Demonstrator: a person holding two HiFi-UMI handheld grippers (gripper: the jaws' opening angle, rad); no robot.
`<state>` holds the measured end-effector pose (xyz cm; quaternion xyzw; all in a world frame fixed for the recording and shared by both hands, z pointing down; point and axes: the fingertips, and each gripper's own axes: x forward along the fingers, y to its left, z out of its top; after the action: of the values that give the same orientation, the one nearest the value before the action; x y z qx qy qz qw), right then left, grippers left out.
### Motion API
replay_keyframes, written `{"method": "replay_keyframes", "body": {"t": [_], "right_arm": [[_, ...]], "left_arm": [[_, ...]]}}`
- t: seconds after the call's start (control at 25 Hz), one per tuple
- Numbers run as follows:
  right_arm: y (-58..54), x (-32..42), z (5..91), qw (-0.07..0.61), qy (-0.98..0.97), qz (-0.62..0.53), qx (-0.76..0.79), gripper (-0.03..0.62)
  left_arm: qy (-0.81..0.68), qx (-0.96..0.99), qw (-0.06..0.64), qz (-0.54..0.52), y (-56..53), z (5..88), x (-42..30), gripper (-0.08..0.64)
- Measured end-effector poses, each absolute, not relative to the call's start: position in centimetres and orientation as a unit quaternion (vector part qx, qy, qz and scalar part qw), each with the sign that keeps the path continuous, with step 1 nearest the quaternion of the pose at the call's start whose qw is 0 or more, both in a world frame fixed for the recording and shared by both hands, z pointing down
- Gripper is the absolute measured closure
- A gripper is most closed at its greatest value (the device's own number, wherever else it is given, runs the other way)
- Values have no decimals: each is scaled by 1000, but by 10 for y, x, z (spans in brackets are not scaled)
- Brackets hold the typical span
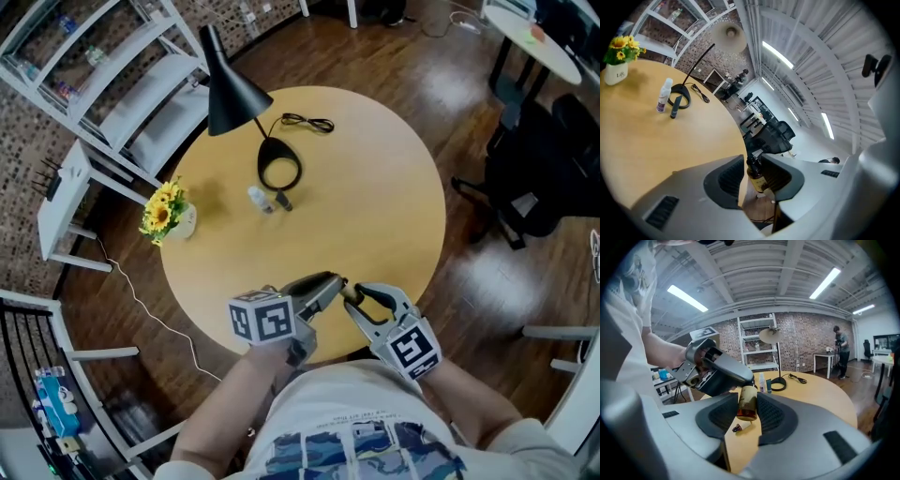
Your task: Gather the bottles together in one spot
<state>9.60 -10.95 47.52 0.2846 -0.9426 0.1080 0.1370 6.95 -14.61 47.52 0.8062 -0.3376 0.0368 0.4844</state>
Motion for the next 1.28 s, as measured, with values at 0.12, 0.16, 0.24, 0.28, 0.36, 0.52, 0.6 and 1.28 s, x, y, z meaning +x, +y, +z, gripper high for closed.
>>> {"method": "replay_keyframes", "body": {"t": [0.12, 0.16, 0.24, 0.28, 0.36, 0.52, 0.6, 1.28], "right_arm": [[-116, 101, 479, 143, -945, 84, 283, 448], [-119, 103, 480, 146, -945, 78, 282, 448], [-123, 105, 483, 153, -945, 72, 279, 448], [-124, 106, 485, 156, -946, 70, 277, 445], [-129, 109, 486, 159, -947, 65, 272, 445], [-143, 119, 487, 156, -946, 75, 274, 402], [-151, 126, 490, 160, -944, 80, 278, 399], [-174, 194, 532, 208, -911, 150, 324, 353]], "left_arm": [[-341, 807, 480, 37, -154, 475, 78, 474], [-344, 809, 475, 40, -157, 475, 80, 474], [-344, 810, 472, 44, -161, 476, 83, 476], [-342, 812, 471, 47, -163, 476, 85, 477], [-343, 818, 458, 58, -167, 475, 88, 482], [-364, 835, 405, 81, -185, 468, 88, 488], [-386, 840, 368, 97, -200, 465, 83, 488], [-586, 771, 151, 197, -356, 542, 0, 486]]}}
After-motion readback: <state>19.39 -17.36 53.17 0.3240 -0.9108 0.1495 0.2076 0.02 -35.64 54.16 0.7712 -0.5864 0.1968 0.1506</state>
